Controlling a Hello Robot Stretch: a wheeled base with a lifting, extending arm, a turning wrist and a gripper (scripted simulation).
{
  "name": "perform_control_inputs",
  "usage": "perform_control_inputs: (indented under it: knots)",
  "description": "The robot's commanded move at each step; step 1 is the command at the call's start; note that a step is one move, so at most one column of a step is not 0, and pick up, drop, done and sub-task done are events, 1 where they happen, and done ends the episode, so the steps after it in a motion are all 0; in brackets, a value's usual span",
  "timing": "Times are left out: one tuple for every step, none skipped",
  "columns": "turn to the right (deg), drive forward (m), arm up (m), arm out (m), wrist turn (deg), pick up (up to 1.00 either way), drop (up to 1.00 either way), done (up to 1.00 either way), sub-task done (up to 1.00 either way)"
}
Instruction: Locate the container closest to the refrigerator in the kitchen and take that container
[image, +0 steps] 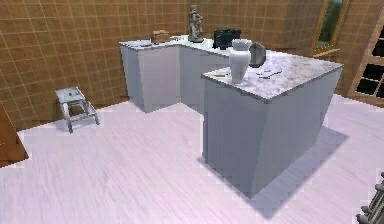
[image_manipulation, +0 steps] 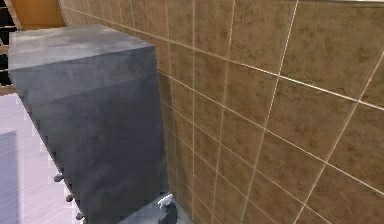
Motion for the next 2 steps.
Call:
perform_control_inputs:
  knots:
    - [0.0, 0.00, 0.00, 0.00, 0.0, 1.00, 0.00, 0.00, 0.00]
    - [0.0, 0.00, 0.10, 0.00, 0.0, 0.00, 0.00, 0.00, 0.00]
